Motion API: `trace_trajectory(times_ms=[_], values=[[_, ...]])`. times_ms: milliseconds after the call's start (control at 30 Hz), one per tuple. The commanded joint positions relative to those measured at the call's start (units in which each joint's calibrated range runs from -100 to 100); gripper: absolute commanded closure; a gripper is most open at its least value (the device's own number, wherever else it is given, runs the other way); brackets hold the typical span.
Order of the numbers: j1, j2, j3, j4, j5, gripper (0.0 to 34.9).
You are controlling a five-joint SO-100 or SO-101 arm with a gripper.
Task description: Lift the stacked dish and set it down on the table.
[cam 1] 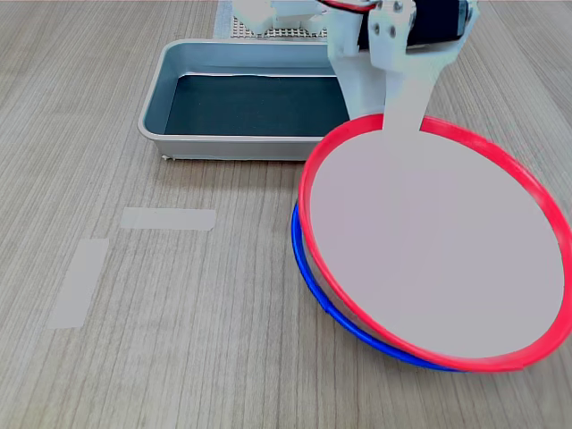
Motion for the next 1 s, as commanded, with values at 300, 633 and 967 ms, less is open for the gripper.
trace_trajectory(times_ms=[300,633,967], values=[[6.0,-17.7,6.8,-3.0,-2.4,34.9],[20.8,-17.8,8.2,-3.0,-0.7,34.9],[28.9,-14.7,11.5,-4.3,2.3,34.9]])
